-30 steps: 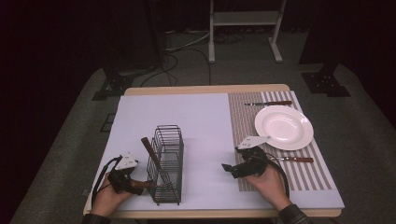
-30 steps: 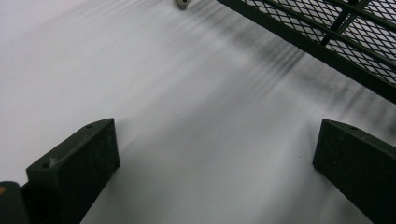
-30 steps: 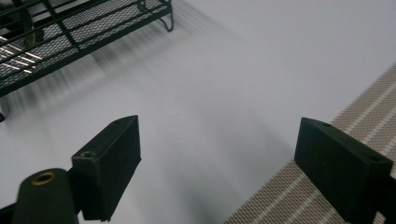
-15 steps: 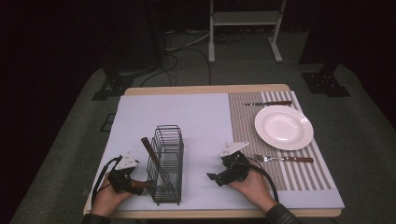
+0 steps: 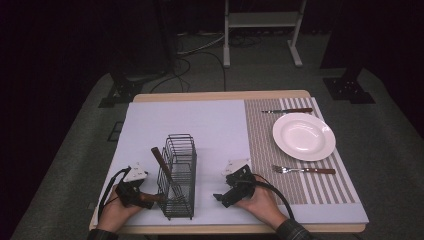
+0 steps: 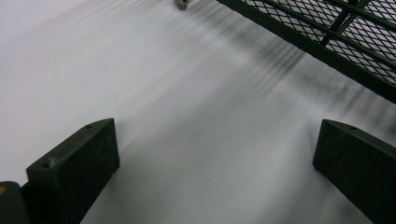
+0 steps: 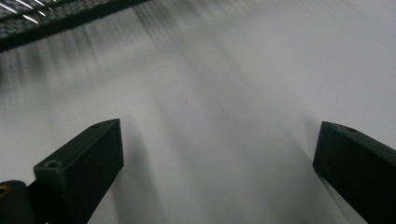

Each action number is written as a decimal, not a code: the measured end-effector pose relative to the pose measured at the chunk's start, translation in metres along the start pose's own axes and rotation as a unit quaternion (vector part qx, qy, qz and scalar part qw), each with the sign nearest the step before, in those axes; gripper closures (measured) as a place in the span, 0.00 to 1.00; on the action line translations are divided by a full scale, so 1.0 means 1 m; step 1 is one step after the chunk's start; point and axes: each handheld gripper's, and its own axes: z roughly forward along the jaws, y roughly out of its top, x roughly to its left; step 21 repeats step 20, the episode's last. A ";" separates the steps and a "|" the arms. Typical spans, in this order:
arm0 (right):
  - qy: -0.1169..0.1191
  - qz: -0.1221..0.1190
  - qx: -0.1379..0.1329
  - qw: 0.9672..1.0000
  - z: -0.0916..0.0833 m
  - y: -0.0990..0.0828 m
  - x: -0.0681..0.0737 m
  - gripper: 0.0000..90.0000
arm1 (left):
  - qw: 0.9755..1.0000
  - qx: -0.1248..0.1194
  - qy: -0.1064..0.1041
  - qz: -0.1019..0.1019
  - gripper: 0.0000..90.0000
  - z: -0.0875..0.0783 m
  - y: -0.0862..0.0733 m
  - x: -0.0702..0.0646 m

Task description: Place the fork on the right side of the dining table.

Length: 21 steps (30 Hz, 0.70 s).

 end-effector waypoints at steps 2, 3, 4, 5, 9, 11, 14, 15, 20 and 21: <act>-0.006 -0.006 -0.001 1.000 0.001 -0.001 0.002 0.00 | 1.000 0.000 0.000 0.000 0.00 0.000 0.000 0.000; -0.006 -0.005 -0.002 1.000 0.001 -0.001 0.002 0.00 | 1.000 0.000 0.000 0.000 0.00 0.000 0.000 0.000; -0.007 -0.005 -0.005 1.000 0.001 -0.002 0.002 0.00 | 1.000 0.000 0.000 0.000 0.00 0.000 0.000 0.000; -0.007 -0.005 -0.007 1.000 0.001 -0.002 0.002 0.00 | 1.000 -0.001 0.000 -0.001 0.00 0.000 0.000 0.000; -0.008 -0.006 -0.011 1.000 0.001 -0.003 0.003 0.00 | 1.000 -0.002 0.000 -0.002 0.00 0.000 0.000 0.000; -0.008 -0.006 -0.011 1.000 0.001 -0.003 0.003 0.00 | 1.000 -0.002 0.000 -0.002 0.00 0.000 0.000 0.000; -0.009 -0.005 -0.012 1.000 0.001 -0.004 0.003 0.00 | 1.000 -0.002 0.000 -0.001 0.00 0.000 0.000 0.000; -0.010 -0.006 -0.012 1.000 0.001 -0.004 0.003 0.00 | 1.000 -0.002 0.000 -0.002 0.00 0.000 0.000 0.000; -0.012 -0.003 -0.013 1.000 0.001 -0.004 0.003 0.00 | 1.000 -0.001 0.000 -0.001 0.00 0.000 0.000 0.000; -0.012 -0.003 -0.013 1.000 0.001 -0.004 0.003 0.00 | 1.000 -0.001 0.000 -0.001 0.00 0.000 0.000 0.000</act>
